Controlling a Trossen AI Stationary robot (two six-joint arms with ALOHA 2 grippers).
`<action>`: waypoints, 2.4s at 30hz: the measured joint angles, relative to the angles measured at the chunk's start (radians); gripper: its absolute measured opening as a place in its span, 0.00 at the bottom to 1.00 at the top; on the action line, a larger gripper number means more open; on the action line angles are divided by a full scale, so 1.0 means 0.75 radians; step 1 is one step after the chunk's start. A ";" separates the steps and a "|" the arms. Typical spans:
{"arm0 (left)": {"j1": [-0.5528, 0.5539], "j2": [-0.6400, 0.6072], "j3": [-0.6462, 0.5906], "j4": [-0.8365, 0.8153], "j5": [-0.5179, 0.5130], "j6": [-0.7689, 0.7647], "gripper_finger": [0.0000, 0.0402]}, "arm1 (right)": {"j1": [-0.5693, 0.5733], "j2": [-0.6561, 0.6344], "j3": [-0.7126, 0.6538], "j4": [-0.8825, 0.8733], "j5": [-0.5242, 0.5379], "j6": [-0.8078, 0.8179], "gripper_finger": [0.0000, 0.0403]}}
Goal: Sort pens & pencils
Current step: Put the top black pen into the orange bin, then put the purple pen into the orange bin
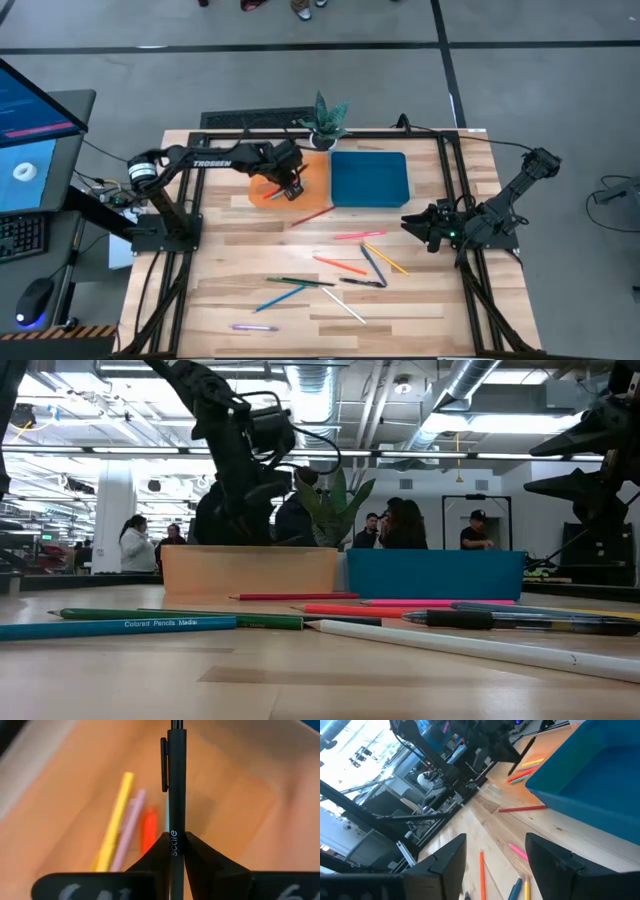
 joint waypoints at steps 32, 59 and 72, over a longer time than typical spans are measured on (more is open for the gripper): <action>-0.050 0.152 0.001 -0.021 0.062 -0.022 0.14 | 0.000 -0.001 0.000 0.000 0.001 -0.001 0.56; -0.285 0.149 0.834 -0.574 0.207 -0.060 0.44 | 0.000 -0.001 0.000 0.000 0.000 -0.009 0.56; -0.699 0.149 0.936 -0.347 -0.112 -0.248 0.43 | 0.001 -0.001 0.000 0.000 -0.004 -0.012 0.56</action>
